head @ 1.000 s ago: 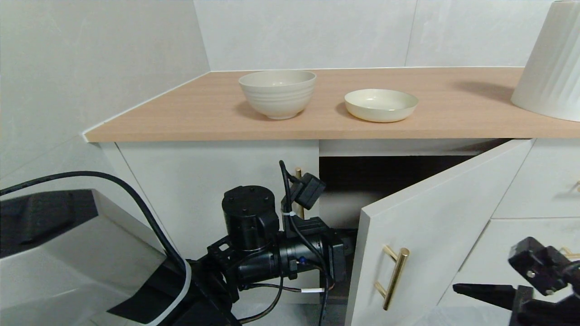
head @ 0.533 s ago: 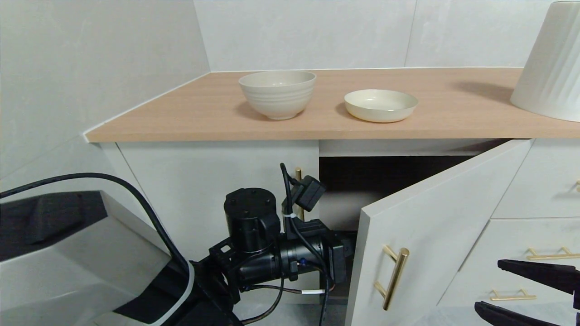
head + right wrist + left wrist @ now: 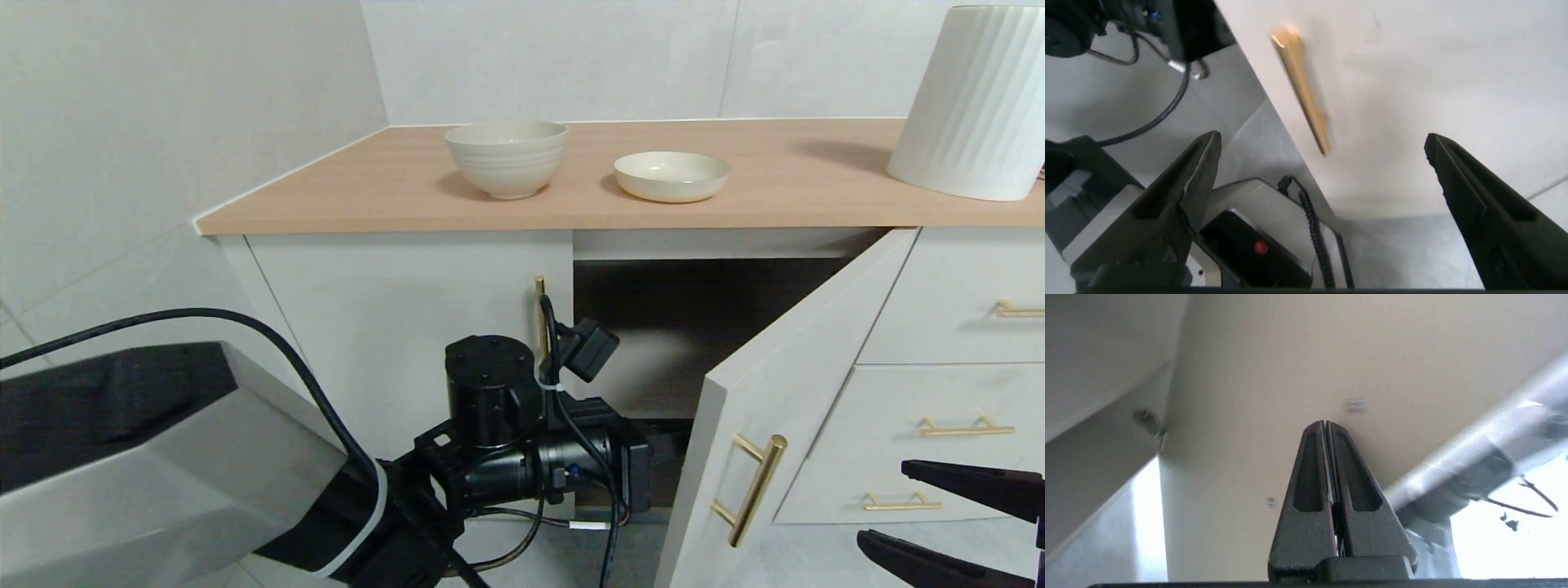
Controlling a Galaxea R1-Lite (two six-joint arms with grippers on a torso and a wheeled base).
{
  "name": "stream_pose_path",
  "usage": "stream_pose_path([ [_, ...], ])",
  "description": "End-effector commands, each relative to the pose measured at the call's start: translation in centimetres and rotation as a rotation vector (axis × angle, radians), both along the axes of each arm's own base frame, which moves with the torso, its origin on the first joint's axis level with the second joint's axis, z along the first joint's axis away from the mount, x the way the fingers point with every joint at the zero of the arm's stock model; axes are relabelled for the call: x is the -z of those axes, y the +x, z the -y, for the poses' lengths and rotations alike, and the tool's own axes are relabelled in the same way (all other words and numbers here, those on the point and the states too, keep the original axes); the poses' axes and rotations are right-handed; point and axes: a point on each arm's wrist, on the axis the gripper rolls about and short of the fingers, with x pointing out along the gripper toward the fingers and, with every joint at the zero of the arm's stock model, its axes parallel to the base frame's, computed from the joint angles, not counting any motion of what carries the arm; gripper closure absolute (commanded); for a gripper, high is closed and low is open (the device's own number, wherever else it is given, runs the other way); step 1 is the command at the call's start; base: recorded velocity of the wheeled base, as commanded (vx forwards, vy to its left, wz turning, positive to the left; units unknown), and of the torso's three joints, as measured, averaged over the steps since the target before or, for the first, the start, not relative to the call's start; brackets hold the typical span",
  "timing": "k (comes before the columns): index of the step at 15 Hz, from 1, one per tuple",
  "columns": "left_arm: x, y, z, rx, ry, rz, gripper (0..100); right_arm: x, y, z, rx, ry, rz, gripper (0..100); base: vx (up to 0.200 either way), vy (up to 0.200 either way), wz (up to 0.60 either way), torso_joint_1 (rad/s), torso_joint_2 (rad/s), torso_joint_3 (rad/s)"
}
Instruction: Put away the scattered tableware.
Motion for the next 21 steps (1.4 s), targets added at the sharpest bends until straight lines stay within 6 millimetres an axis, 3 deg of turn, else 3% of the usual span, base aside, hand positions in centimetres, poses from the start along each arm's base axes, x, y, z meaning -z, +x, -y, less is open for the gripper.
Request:
stream_pose_path([
  [1, 1.1, 0.8, 1.1, 0.001, 0.014, -0.014, 100, -0.1, 0.1, 0.1, 0.015, 0.002, 0.003, 0, 0.000, 0.000, 0.00, 0.000, 0.00, 0.000],
  [9, -0.8, 1.1, 1.9, 0.004, 0.023, -0.047, 100, -0.9, 0.0, 0.4, 0.033, 0.022, 0.035, 0, 0.000, 0.000, 0.00, 0.000, 0.00, 0.000],
  [11, -1.4, 1.2, 2.5, 0.008, -0.003, -0.079, 100, -1.1, -0.1, 0.6, 0.044, 0.031, 0.049, 0, -0.200, 0.000, 0.00, 0.000, 0.00, 0.005],
  [15, -1.7, 1.7, 3.1, 0.010, 0.006, -0.095, 100, -2.1, -0.3, 1.1, 0.073, 0.056, 0.092, 0, -0.050, 0.000, 0.00, 0.002, 0.00, -0.001],
  [21, -1.9, 0.9, 3.7, 0.033, 0.005, -0.094, 100, -2.8, -0.3, 1.4, 0.095, 0.069, 0.116, 0, 0.000, 0.000, 0.00, 0.000, 0.00, 0.000],
])
